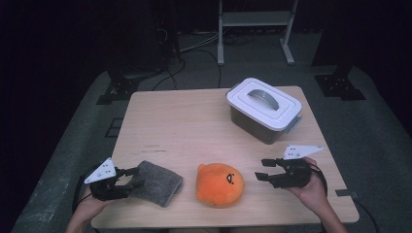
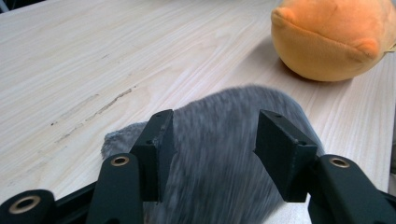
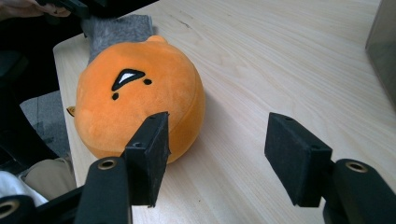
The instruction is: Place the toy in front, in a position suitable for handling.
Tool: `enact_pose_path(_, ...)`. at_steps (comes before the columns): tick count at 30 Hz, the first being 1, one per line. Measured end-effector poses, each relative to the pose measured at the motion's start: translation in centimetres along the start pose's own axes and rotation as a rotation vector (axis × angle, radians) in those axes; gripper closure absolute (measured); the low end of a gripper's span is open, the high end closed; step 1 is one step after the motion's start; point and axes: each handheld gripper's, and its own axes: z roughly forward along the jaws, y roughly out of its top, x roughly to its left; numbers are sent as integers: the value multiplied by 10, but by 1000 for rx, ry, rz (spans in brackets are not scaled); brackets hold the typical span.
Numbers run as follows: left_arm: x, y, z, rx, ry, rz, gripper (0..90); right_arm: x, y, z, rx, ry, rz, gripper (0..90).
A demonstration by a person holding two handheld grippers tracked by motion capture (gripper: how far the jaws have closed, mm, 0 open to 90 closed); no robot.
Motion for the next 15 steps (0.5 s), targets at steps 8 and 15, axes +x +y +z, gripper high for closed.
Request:
enact_pose_path(8,-7,10,9,-15,-29,20,432,-1,0,0,0,0,1,388)
enact_pose_path(15,-16,29,27,-45,-83,53,411,-3,0,-1,-1,1,11,388)
